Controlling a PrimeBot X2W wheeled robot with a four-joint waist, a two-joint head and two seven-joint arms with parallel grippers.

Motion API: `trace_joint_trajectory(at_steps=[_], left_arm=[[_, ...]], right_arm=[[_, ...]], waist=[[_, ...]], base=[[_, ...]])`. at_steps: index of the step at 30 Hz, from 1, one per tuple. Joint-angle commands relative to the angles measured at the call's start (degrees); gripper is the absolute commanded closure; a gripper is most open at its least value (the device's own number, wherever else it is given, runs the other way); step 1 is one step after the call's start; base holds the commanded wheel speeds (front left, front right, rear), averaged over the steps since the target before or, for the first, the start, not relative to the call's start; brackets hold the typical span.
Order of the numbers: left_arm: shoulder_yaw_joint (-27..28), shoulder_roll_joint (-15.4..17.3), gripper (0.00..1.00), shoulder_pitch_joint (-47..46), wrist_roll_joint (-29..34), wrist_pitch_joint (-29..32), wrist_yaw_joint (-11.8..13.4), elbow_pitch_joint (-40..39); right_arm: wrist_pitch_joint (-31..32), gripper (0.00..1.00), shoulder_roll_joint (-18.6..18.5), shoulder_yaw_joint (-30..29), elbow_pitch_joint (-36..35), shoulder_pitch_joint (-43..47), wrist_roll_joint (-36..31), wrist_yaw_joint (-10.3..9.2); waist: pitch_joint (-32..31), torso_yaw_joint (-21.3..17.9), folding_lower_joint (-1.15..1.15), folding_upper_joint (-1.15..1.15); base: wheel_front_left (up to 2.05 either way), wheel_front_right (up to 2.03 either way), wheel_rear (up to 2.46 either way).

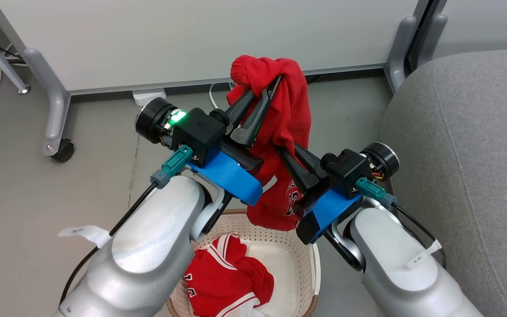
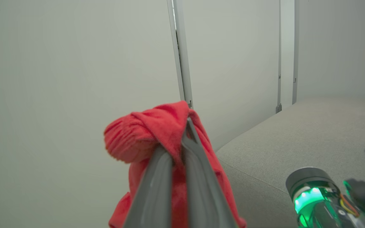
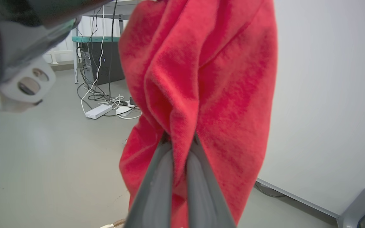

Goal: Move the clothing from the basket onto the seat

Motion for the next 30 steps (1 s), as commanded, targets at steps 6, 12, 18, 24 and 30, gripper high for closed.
trace_joint_trajectory(at_steps=[6, 12, 18, 24, 30], left_arm=[[-0.14, 0.29, 1.00, -0.69, -0.35, -0.39, 0.28, 0.39], [0.02, 0.15, 0.00, -0.57, -0.80, -0.40, 0.86, 0.70], [-0.20, 0.28, 0.00, -0.50, -0.89, -0.45, 1.26, 1.26], [-0.38, 0.48, 0.00, 0.35, -1.44, -0.30, 1.47, 2.04], [-0.78, 0.93, 0.00, 1.08, -1.52, -0.31, 1.66, 2.72]], right_arm=[[-0.22, 1.00, -0.01, 0.20, -0.41, 0.76, 0.39, 0.03], [-0.22, 1.00, -0.01, 0.01, -0.73, 0.69, 0.32, 0.03], [-0.22, 1.00, -0.01, -0.98, -1.07, 0.95, 0.50, 0.03], [-0.22, 1.00, 0.01, -2.85, -1.76, 1.23, 0.71, 0.03], [-0.22, 1.00, -0.04, -6.62, -3.41, 1.58, 0.06, 0.03]], waist=[[-0.19, -0.11, 0.00, 0.00], [-0.07, -0.08, 0.00, 0.00], [0.31, 0.03, 0.00, 0.00], [0.95, -0.15, 0.00, 0.00], [2.13, -1.06, 0.00, 0.00]], base=[[0.00, 0.00, 0.00], [0.00, 0.00, 0.00], [0.00, 0.00, 0.00], [0.00, 0.00, 0.00], [0.00, 0.00, 0.00]])
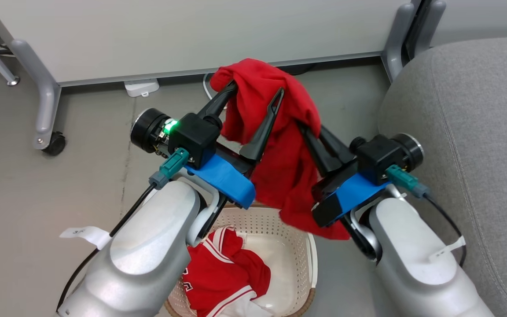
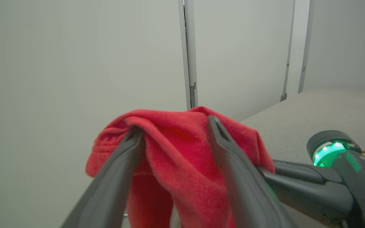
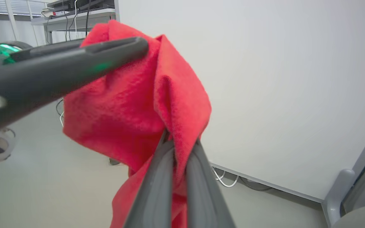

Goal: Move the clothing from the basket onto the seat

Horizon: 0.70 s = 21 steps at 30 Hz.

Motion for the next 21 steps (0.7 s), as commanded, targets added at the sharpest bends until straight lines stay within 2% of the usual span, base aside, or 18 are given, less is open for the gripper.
trace_joint_trajectory(at_steps=[1, 12, 21], left_arm=[[-0.36, 0.33, 0.00, 0.57, -0.02, -0.18, 0.17, 0.05], [-1.53, 1.20, 0.00, 1.08, 0.55, 0.19, 0.51, -0.61], [-2.24, 2.72, 0.00, 1.06, 1.12, 0.16, 0.67, -1.44]], right_arm=[[-0.22, 1.00, -0.09, -1.27, -0.85, 0.64, -0.45, 0.03], [-0.22, 1.00, -0.12, -10.11, -6.66, 2.82, -3.06, 0.03], [-0.22, 1.00, -0.74, -13.82, -11.60, 5.79, -3.44, 0.03]], waist=[[0.62, -0.58, 0.00, 0.00], [3.90, -4.80, 0.00, 0.00], [5.50, -10.03, 0.00, 0.00]], base=[[0.00, 0.00, 0.00], [0.00, 0.00, 0.00], [0.00, 0.00, 0.00]])
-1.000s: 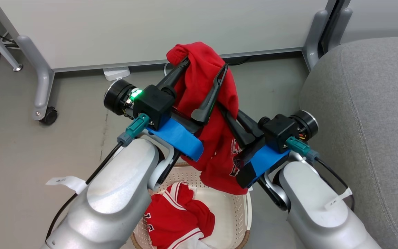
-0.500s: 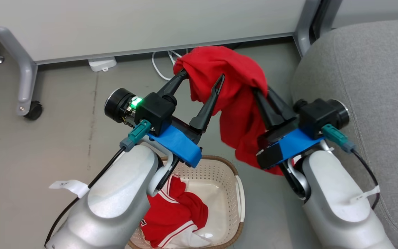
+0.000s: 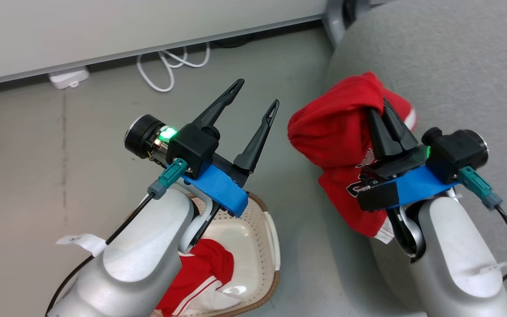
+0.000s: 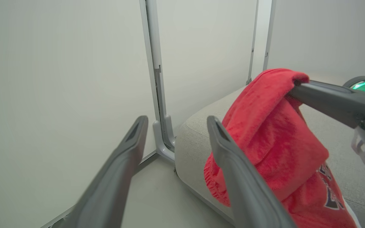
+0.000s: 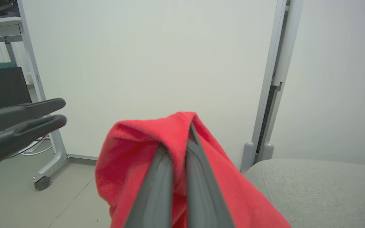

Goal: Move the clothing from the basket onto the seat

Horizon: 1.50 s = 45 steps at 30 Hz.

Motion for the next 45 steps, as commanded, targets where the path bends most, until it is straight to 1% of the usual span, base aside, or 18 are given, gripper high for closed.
trace_joint_trajectory(at_steps=[1, 13, 17, 21, 27, 32, 37, 41, 45], left_arm=[[-0.20, 0.30, 0.00, -0.06, 0.20, -0.01, 0.13, -0.33], [-2.22, 0.87, 0.00, 0.60, 0.91, -0.10, -0.42, -1.44], [-2.96, 0.61, 0.00, 0.52, 1.07, 0.08, -0.52, -1.39], [-3.74, 0.35, 0.00, 0.56, 0.97, 0.06, -0.74, -1.14], [-4.25, 0.16, 0.00, 0.74, 0.73, -0.08, -0.72, -0.92], [-4.46, 0.30, 0.00, -0.01, 0.94, -0.05, -0.40, -1.37], [-4.29, 0.98, 0.00, -1.56, 1.57, 0.28, 0.00, -2.26], [-4.03, 1.59, 0.00, -3.43, 2.24, 0.89, 0.45, -3.65], [-4.21, 2.04, 0.00, -6.03, 3.30, 1.55, 0.53, -5.48]], right_arm=[[-0.23, 1.00, -0.26, -0.44, -0.65, 0.88, -0.04, 0.03], [-0.23, 1.00, 0.31, -3.63, -5.32, 6.79, 0.79, 0.03], [-0.23, 1.00, 0.42, -4.42, -6.17, 8.91, 0.94, 0.03], [-0.22, 1.00, 0.45, -5.12, -6.88, 10.66, 0.87, 0.03], [-0.23, 1.00, 0.50, -5.84, -7.86, 12.22, 0.89, 0.03], [-0.23, 1.00, 0.49, -6.48, -9.52, 10.32, 1.54, 0.03], [-0.23, 1.00, 0.48, -7.99, -11.22, 5.67, 0.72, 0.03], [-0.22, 1.00, 0.33, -11.17, -13.10, -0.06, -0.06, 0.03], [-0.22, 1.00, -1.61, -15.52, -14.42, -6.70, -0.53, 0.03]], waist=[[0.59, -1.80, 0.00, 0.00], [0.21, -11.37, 0.00, 0.00], [-0.06, -13.69, 0.00, 0.00], [-0.46, -15.12, 0.00, 0.00], [-0.77, -15.49, 0.00, 0.00], [0.00, -14.91, 0.00, 0.00], [2.20, -13.92, 0.00, 0.00], [5.64, -12.60, 0.00, 0.00], [10.33, -10.86, 0.00, 0.00]], base=[[0.00, 0.00, 0.00], [0.00, 0.00, 0.00], [0.00, 0.00, 0.00], [0.00, 0.00, 0.00], [0.00, 0.00, 0.00], [0.00, 0.00, 0.00], [0.00, 0.00, 0.00], [0.00, 0.00, 0.00], [0.00, 0.00, 0.00]])
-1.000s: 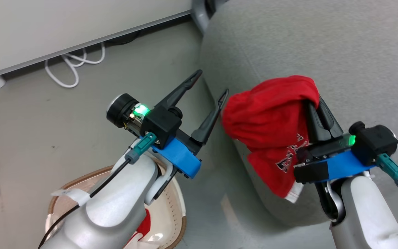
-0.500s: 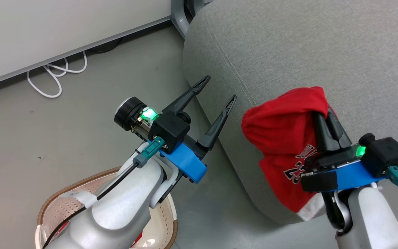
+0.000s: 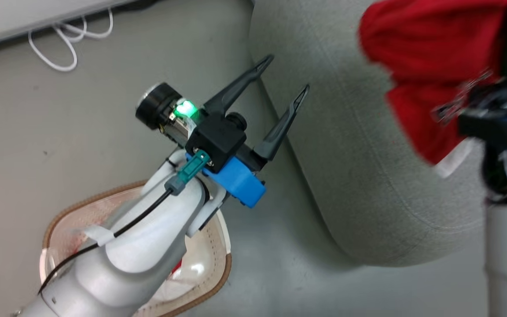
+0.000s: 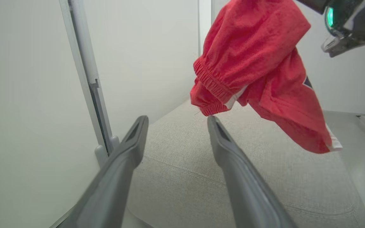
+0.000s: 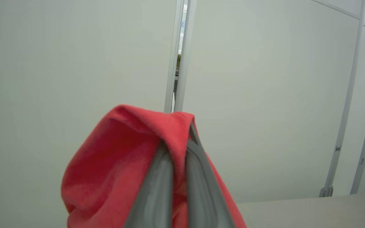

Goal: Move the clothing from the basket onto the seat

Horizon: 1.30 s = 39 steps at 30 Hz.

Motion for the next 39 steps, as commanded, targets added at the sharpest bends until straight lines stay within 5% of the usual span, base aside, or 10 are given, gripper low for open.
trace_joint_trajectory(at_steps=[1, 12, 20, 32, 39], left_arm=[[0.20, 0.55, 0.00, -1.70, 0.60, 0.26, 0.10, -0.79], [0.01, 1.77, 0.00, -7.70, 3.61, 1.60, 0.50, -5.25], [-0.74, 2.29, 0.00, -9.02, 4.40, 1.80, 0.65, -6.71], [-0.98, 2.31, 0.00, -10.16, 4.15, 1.01, 0.87, -6.29], [-1.17, 2.34, 0.00, -10.28, 3.78, 0.77, 1.05, -5.79]], right_arm=[[-0.22, 1.00, -1.16, -1.70, -0.67, -3.01, -0.34, 0.03], [-0.21, 1.00, -11.52, -12.29, -1.45, -18.85, -0.90, 0.03], [-0.22, 1.00, -17.38, -17.94, 6.62, -22.64, 0.07, 0.02], [-0.21, 1.00, -17.79, -23.49, 25.20, -19.10, -1.25, 0.02], [-0.22, 1.00, -16.84, -24.68, 29.98, -17.55, -0.67, 0.02]], waist=[[4.42, 2.10, 0.00, 0.00], [17.77, 5.77, 0.00, 0.00], [22.83, 6.65, 0.00, 0.00], [24.93, 7.95, 0.00, 0.00], [24.38, 8.06, 0.00, 0.00]], base=[[0.00, 0.00, 0.00], [0.00, 0.00, 0.00], [0.00, 0.00, 0.00], [0.00, 0.00, 0.00], [0.00, 0.00, 0.00]])
